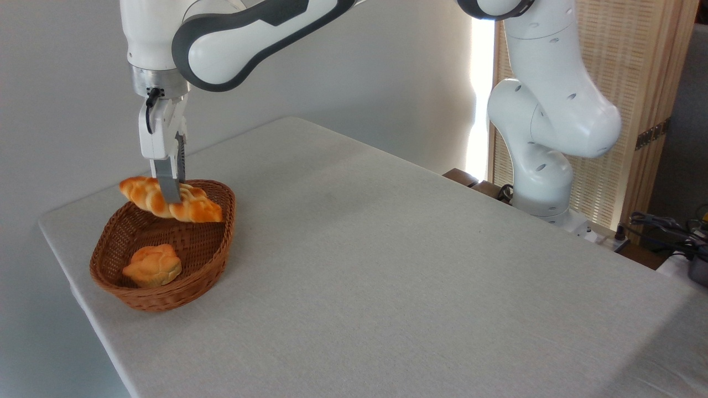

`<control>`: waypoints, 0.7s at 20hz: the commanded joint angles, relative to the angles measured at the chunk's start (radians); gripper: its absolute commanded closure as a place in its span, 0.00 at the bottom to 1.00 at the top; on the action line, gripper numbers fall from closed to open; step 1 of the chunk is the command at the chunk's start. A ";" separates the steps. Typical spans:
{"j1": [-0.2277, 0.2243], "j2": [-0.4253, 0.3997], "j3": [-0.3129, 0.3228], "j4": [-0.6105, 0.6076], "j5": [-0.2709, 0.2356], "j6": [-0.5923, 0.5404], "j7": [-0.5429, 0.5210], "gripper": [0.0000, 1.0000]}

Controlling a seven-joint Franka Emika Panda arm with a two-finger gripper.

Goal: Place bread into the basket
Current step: 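Lower the croissant into the basket and open the gripper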

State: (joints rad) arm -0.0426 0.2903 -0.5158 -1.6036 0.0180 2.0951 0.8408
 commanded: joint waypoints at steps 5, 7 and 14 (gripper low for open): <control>0.000 0.006 0.000 0.022 0.016 0.005 -0.009 0.00; 0.004 -0.002 0.003 0.025 0.010 -0.001 -0.008 0.00; 0.010 -0.060 0.083 0.091 -0.033 -0.173 0.000 0.00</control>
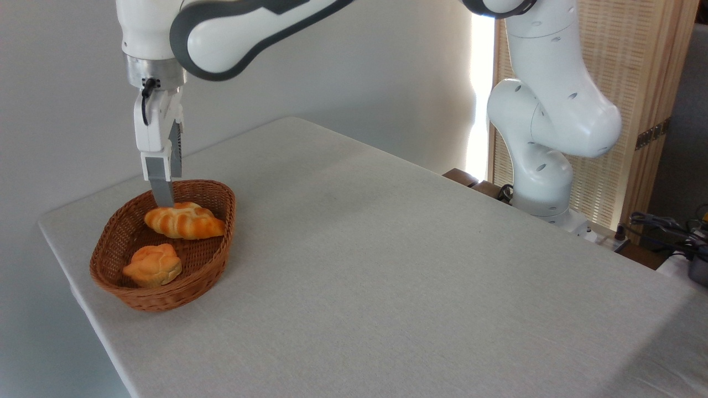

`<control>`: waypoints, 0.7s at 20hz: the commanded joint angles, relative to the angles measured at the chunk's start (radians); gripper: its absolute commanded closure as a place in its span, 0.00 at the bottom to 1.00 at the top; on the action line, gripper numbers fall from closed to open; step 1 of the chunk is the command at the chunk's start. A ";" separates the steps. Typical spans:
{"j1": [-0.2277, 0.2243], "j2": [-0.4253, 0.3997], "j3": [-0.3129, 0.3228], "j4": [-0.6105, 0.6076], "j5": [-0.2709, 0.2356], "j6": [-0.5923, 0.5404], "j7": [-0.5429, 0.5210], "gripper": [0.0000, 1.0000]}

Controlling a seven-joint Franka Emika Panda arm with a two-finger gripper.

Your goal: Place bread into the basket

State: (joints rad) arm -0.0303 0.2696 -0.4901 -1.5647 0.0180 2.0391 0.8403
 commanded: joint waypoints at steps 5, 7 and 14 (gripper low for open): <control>-0.005 -0.124 0.231 0.095 -0.142 -0.235 0.040 0.00; -0.005 -0.153 0.289 0.095 -0.142 -0.287 0.094 0.00; -0.008 -0.210 0.444 0.094 -0.124 -0.419 0.122 0.00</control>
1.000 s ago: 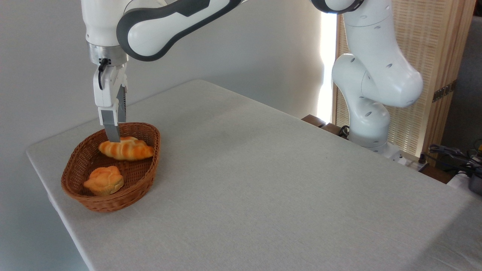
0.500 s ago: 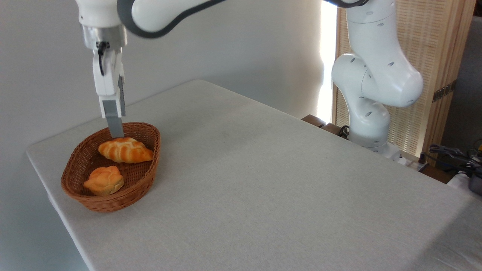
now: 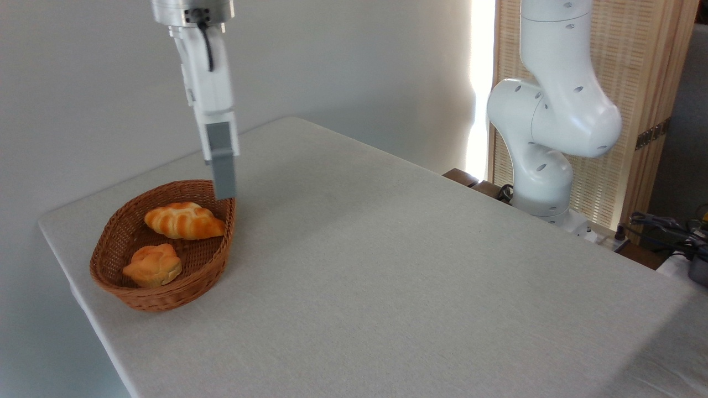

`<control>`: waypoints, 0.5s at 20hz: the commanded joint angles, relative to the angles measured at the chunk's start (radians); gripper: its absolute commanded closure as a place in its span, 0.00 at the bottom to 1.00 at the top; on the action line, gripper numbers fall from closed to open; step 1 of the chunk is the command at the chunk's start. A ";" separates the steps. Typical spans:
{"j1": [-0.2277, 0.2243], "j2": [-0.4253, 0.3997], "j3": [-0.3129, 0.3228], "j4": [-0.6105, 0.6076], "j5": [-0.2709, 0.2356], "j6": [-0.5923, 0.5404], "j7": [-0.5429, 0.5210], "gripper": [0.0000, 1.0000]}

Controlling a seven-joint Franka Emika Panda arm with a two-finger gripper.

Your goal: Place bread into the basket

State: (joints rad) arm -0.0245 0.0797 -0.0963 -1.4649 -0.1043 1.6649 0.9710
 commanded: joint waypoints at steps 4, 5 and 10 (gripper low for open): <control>-0.017 -0.034 0.116 -0.009 0.005 -0.100 -0.015 0.00; -0.018 -0.035 0.128 -0.009 0.005 -0.112 -0.031 0.00; -0.029 -0.040 0.132 -0.020 0.005 -0.139 -0.166 0.00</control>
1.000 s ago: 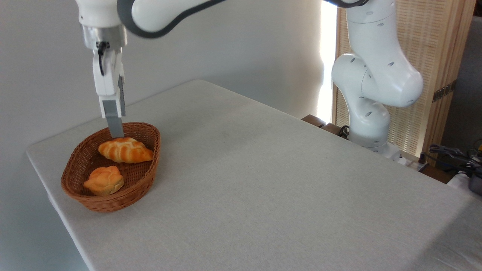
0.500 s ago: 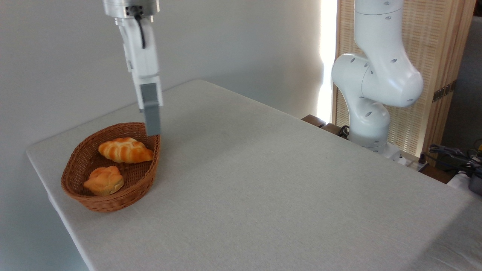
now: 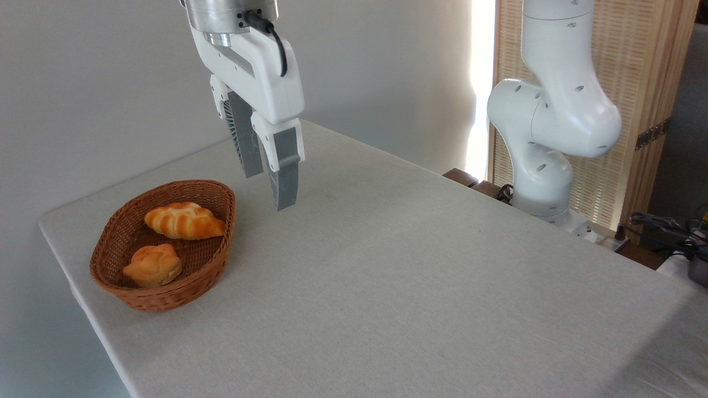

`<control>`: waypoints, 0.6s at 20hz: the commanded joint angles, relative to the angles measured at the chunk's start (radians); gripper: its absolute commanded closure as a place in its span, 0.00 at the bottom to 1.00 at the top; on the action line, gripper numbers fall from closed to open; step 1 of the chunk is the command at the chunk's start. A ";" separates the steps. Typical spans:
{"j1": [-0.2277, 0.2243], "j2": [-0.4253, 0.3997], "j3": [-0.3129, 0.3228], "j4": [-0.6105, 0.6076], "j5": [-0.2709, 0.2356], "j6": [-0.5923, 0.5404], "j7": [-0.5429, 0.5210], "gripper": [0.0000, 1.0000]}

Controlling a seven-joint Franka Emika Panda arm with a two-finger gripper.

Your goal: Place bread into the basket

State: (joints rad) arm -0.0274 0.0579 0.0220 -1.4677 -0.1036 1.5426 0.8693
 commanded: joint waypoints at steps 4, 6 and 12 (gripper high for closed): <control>-0.026 -0.032 0.013 -0.032 0.004 -0.007 -0.107 0.00; -0.028 -0.032 0.013 -0.032 0.004 -0.006 -0.128 0.00; -0.032 -0.050 0.013 -0.069 0.015 0.039 -0.142 0.00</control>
State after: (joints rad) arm -0.0428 0.0461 0.0219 -1.4845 -0.1036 1.5436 0.7513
